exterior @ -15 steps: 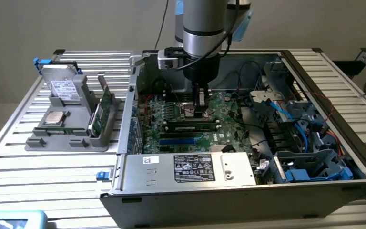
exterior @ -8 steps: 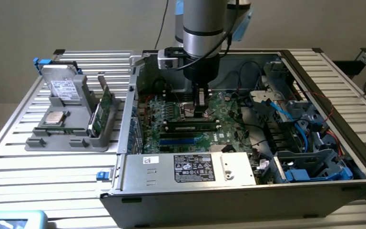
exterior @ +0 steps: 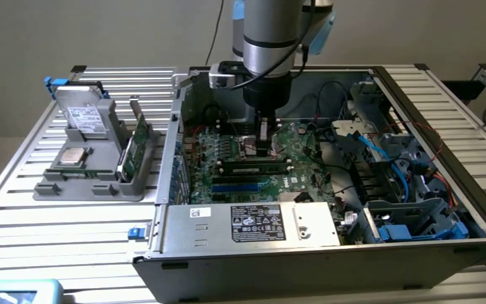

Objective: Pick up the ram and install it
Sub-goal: 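Press down the ram until it locks into place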

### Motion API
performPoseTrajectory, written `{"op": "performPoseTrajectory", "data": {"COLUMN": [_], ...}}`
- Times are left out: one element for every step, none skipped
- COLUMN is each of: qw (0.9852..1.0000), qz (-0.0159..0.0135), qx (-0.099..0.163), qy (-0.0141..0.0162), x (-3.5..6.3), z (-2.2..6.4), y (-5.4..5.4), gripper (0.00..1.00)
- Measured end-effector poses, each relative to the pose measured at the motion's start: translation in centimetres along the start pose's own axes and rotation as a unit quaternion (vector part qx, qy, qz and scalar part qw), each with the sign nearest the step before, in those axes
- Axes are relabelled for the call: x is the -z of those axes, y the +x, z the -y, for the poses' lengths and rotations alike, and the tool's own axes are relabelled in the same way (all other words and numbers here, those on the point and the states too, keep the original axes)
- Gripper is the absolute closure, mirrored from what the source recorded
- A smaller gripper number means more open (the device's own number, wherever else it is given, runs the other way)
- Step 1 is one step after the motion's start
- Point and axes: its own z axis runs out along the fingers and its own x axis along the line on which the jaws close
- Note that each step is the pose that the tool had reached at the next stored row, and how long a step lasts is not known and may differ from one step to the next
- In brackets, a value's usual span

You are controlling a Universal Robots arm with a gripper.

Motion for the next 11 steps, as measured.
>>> {"op": "performPoseTrajectory", "data": {"qw": [1.0,0.9999,0.9997,0.9995,0.9993,0.9989,0.9986,0.9981,0.9976,0.997,0.9963], "qz": [-0.0003,-0.0004,-0.0007,-0.0009,-0.0011,-0.0013,-0.0015,-0.0018,-0.002,-0.0023,-0.0025], "qx": [-0.008,-0.015,-0.023,-0.03,-0.038,-0.046,-0.053,-0.061,-0.069,-0.077,-0.085], "qy": [-0.0005,-0.0011,-0.0016,-0.0022,-0.0027,-0.0032,-0.0038,-0.0043,-0.0049,-0.0055,-0.0061], "x": [0.0,0.0,0.0,0.0,0.0,0.0,0.0,0.0,0.0,0.0,0.0], "z": [0.0,0.0,0.0,0.0,0.0,0.0,0.0,0.0,0.0,0.0,0.0], "y": [0.0,0.0,0.0,0.0,0.0,0.0,0.0,0.0,0.0,0.0,0.0], "gripper": [0.89,0.89,0.89,0.89,0.89,0.89,0.89,0.89,0.89,0.89,0.89]}}
